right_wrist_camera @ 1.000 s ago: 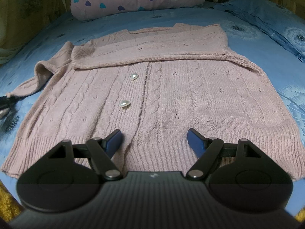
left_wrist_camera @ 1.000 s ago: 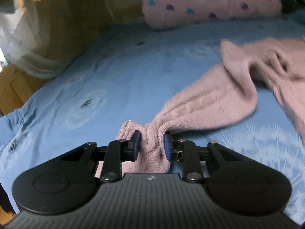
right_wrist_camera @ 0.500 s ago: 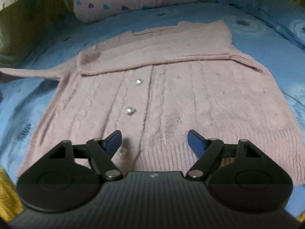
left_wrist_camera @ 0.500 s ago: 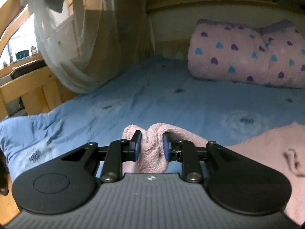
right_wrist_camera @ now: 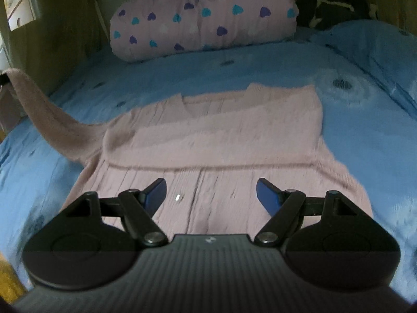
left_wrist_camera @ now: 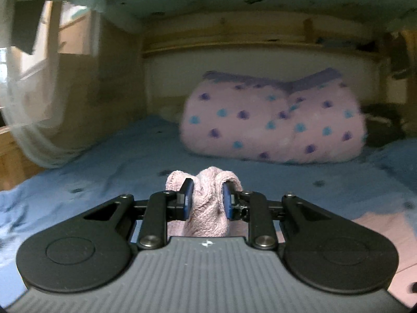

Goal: Fold small clothes
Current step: 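Grasp the other sleeve cuff with the left gripper and lift it, then lay the held sleeve across the cardigan body and open the left gripper, then withdraw the left gripper from the folded sleeve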

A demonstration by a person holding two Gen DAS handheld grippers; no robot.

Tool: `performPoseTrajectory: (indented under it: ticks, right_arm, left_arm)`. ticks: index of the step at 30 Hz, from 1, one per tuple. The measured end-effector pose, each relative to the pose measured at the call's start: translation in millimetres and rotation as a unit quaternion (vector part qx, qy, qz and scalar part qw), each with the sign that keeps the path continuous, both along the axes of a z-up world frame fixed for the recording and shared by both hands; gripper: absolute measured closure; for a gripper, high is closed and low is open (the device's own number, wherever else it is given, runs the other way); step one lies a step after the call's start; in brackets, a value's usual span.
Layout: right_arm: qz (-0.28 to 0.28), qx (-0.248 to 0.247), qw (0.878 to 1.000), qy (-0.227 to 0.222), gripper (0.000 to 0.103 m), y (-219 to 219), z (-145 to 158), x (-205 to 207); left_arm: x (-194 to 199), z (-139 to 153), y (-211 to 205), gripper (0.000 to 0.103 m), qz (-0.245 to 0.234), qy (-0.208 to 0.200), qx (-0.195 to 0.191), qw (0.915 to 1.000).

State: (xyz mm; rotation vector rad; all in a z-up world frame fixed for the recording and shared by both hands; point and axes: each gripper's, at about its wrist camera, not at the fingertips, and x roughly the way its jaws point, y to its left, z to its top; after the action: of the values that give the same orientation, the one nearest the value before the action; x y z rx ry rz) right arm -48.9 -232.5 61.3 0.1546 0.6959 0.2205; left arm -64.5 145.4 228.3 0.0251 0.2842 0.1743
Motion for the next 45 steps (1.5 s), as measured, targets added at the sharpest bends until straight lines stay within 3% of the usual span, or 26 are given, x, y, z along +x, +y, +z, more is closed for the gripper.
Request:
performPoseTrajectory:
  ticks: [5, 9, 12, 17, 22, 24, 28, 29, 39, 45]
  right_arm:
    - [-0.004, 0.017, 1.0, -0.013, 0.025, -18, -2, 21]
    - [-0.022, 0.033, 0.999, -0.015, 0.025, -37, -13, 28]
    - [-0.045, 0.041, 0.998, 0.001, 0.025, -49, -23, 28]
    - [-0.069, 0.065, 0.995, 0.016, 0.025, -65, -26, 25]
    - [-0.077, 0.056, 0.995, 0.018, 0.025, -64, -26, 28]
    - [-0.071, 0.048, 0.996, 0.018, 0.025, -61, -27, 29]
    - [-0.059, 0.036, 0.997, 0.019, 0.025, -56, -27, 30]
    - [-0.058, 0.033, 0.998, 0.02, 0.025, -54, -28, 30]
    - [-0.047, 0.012, 0.998, 0.027, 0.025, -44, -33, 30]
    - [-0.034, -0.007, 0.999, 0.028, 0.025, -31, -37, 31]
  left_arm:
    - [16, 15, -69, 0.075, -0.056, -0.01, -0.006, 0.9984]
    - [37, 4, -122, 0.075, -0.103, 0.008, -0.02, 0.9945]
    - [56, -20, -160, 0.075, -0.135, 0.034, -0.026, 0.9899]
    - [87, -86, -204, 0.075, -0.158, 0.098, -0.031, 0.9821]
    - [102, -146, -229, 0.072, -0.172, 0.153, -0.006, 0.9732]
    - [107, -162, -235, 0.064, -0.173, 0.167, 0.014, 0.9705]
    - [103, -171, -235, 0.022, -0.165, 0.174, 0.037, 0.97]
    - [101, -171, -234, 0.018, -0.164, 0.173, 0.043, 0.9703]
    - [64, -129, -191, 0.005, -0.185, 0.185, 0.077, 0.962]
    - [52, -112, -159, 0.004, -0.167, 0.183, 0.053, 0.9674]
